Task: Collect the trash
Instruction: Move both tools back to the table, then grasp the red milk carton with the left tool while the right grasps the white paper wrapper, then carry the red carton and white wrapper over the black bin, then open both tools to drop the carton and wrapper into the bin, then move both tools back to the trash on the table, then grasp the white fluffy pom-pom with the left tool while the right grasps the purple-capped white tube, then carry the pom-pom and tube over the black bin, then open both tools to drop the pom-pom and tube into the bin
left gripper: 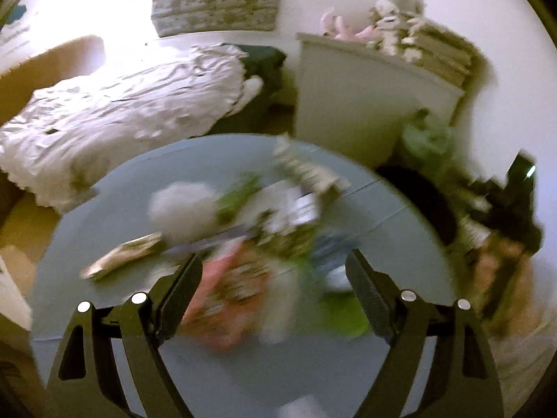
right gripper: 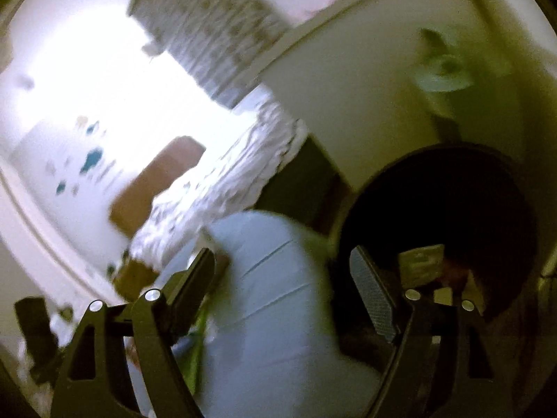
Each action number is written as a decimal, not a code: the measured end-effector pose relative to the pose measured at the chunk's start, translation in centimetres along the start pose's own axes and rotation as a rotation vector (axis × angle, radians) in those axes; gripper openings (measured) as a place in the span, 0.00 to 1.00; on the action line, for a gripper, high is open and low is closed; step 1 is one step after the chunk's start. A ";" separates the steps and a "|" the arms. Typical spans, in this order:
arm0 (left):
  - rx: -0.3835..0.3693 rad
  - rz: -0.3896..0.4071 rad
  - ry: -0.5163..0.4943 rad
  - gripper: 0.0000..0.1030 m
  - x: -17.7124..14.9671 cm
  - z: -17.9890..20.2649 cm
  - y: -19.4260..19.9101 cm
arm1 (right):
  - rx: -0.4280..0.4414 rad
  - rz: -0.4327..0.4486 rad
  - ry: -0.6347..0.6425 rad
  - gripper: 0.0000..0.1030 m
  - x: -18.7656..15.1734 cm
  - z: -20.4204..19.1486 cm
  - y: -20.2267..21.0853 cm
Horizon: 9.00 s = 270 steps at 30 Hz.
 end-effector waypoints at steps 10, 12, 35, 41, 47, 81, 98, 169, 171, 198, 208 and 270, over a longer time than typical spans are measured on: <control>-0.053 -0.091 -0.063 0.75 -0.8 -4.7 -3.5 | 0.066 -0.262 0.358 0.77 1.6 -14.5 -9.2; -0.060 -0.106 -0.090 0.71 -1.1 -4.3 -4.2 | 0.055 -0.316 0.392 0.77 1.4 -15.8 -11.6; -0.134 -0.022 -0.047 0.34 -0.4 -2.3 -0.9 | 0.117 -0.254 0.282 0.34 1.2 -15.1 -9.1; -0.199 0.007 -0.024 0.34 2.1 0.9 0.2 | 0.091 -0.101 0.194 0.34 3.0 -11.5 -2.7; -0.295 0.029 -0.076 0.34 4.6 7.8 -0.3 | 0.012 0.026 0.095 0.34 4.4 -5.5 3.0; -0.393 -0.186 -0.290 0.24 2.9 21.8 -11.1 | -0.165 0.087 -0.105 0.34 3.9 8.6 5.5; -0.370 -0.288 -0.446 0.53 -0.2 23.1 -11.5 | -0.149 0.044 -0.107 0.34 2.7 7.0 3.6; -0.021 -0.098 0.265 0.80 4.4 -8.8 -7.0 | 0.010 -0.409 0.276 0.66 -0.5 -15.6 -12.0; -0.018 -0.111 0.275 0.80 4.4 -9.8 -7.6 | -0.017 -0.465 0.296 0.65 -1.3 -16.5 -14.5; -0.187 0.029 0.184 0.40 8.1 -2.9 -2.6 | 0.065 -0.192 0.231 0.25 2.1 -12.3 -8.4; -0.360 0.021 0.020 0.40 10.6 10.9 -3.5 | -0.045 0.114 0.077 0.25 8.2 -2.7 2.7; -0.457 -0.195 -0.078 0.58 4.9 24.6 -12.3 | -0.358 0.073 -0.109 0.59 4.4 13.1 3.2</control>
Point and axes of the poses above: each gripper's, at about its wrist camera, not at the fingertips, and y roughly against the way its jaws point, z to its right, x to its top, the point moved 8 cm from there along -y, roughly the way its jaws point, and after that the axes turned 8 degrees about y, right-handed, at the moved point
